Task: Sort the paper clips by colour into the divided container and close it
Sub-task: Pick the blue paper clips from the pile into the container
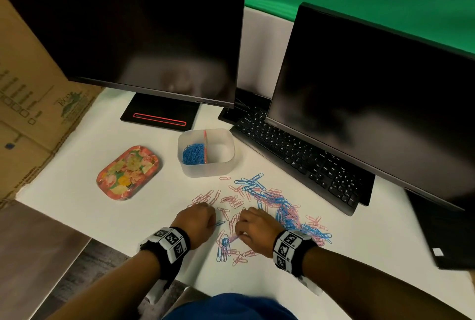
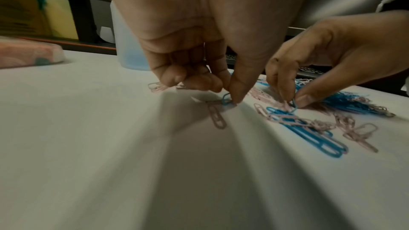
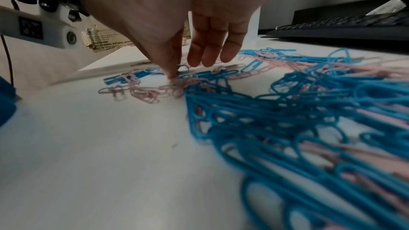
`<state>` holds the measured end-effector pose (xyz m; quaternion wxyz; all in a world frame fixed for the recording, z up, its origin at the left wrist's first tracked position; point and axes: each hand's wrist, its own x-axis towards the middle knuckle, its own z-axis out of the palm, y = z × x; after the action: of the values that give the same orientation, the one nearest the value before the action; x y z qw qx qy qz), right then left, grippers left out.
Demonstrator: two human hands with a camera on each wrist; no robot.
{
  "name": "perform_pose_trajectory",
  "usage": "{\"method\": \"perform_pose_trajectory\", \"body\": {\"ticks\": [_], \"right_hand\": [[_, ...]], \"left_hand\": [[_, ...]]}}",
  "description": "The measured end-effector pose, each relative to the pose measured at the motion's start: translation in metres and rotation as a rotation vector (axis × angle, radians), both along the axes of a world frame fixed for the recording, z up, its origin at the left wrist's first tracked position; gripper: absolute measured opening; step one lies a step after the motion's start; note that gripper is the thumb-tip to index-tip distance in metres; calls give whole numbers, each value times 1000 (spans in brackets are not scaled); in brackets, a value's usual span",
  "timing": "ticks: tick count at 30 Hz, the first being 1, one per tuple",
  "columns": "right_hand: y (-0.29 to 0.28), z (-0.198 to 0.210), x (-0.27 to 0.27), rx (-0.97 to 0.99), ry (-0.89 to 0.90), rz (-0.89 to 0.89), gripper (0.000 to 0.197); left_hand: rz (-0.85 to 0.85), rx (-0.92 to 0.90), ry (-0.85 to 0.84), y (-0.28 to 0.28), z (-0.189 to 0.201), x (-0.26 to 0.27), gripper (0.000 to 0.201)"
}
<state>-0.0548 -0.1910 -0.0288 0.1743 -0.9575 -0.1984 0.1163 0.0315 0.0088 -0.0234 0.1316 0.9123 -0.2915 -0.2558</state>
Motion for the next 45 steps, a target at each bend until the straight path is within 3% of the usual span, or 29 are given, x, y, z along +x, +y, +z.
{"method": "perform_pose_trajectory", "body": {"ticks": [4, 7, 12, 16, 19, 21, 26, 28, 33, 45], "right_hand": [[-4, 4, 4, 74, 83, -109, 14], [-8, 10, 8, 186, 225, -338, 13], [-13, 10, 13, 563, 413, -736, 24], [-17, 20, 21, 910, 664, -925, 23], [-17, 28, 23, 1043, 695, -986, 7], [-15, 31, 23, 969, 681, -919, 3], [6, 32, 15, 468, 550, -533, 16], [16, 31, 5, 350, 493, -379, 15], [18, 25, -12, 75, 414, -105, 29], [-7, 25, -13, -15, 231, -271, 19]], "left_hand": [[62, -103, 63, 2, 3, 5, 12], [120, -214, 118, 1, 9, 9, 15], [270, -404, 323, -1, 11, 12, 37], [468, -538, 640, -4, 19, 10, 27], [466, -541, 652, -5, 27, 8, 21], [334, -458, 553, -2, 26, 6, 15], [-168, -88, 297, 1, 14, -10, 10], [-224, -29, 206, 2, 6, -13, 13], [-132, -42, 125, 7, -1, 0, 14], [257, -177, 107, 14, 2, 27, 6]]}}
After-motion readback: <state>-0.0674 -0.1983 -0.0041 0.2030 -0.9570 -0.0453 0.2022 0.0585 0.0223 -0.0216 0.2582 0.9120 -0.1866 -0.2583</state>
